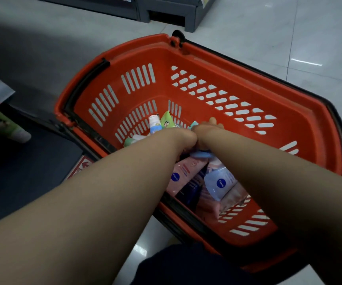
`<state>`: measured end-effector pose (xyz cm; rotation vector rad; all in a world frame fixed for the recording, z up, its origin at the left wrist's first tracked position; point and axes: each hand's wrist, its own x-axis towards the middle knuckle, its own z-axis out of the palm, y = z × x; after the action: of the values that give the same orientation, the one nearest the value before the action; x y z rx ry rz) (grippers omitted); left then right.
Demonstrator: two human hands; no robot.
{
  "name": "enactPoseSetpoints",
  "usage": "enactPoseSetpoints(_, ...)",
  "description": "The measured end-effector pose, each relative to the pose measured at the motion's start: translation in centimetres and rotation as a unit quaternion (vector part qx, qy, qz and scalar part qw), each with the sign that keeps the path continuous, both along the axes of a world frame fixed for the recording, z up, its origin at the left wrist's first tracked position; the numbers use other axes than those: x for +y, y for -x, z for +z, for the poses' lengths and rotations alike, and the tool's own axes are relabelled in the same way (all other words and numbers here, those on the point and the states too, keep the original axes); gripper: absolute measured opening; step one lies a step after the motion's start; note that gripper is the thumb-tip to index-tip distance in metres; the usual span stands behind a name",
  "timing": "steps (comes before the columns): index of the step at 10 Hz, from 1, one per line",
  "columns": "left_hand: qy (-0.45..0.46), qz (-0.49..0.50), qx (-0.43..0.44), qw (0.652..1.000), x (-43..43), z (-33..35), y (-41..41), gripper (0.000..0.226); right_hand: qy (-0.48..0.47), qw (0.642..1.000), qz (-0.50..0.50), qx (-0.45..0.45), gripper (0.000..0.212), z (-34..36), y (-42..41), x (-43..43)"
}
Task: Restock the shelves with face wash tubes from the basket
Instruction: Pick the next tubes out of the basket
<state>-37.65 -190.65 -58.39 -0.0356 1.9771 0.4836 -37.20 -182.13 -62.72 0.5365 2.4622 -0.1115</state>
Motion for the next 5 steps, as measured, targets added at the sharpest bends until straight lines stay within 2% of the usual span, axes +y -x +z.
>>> enactPoseSetpoints(1,-0.091,0.099,0.027,0.991,-0.2,-0.7,-0.6,0.044,-0.002,0.999,0.004,-0.049,0.059,1.3,-1.2,-0.5)
enactPoseSetpoints(2,-0.178,0.198,0.050,0.963,-0.5,-0.7,-0.7,0.042,0.122,0.992,-0.025,0.024,0.024,1.1,-1.9,-0.9)
enactPoseSetpoints(3,-0.240,0.326,0.081,0.911,-1.3,0.4,-1.0,0.036,0.255,0.952,-0.128,0.108,0.012,2.5,-2.6,-1.8)
enactPoseSetpoints(4,-0.270,0.375,0.138,0.876,-3.1,2.2,-1.0,0.031,0.353,0.899,-0.170,0.194,0.025,6.2,-3.1,-2.9)
enactPoseSetpoints(5,-0.351,0.365,0.175,0.844,-6.1,5.4,-1.5,0.010,0.407,0.867,-0.147,0.245,0.021,10.4,-3.5,-4.4)
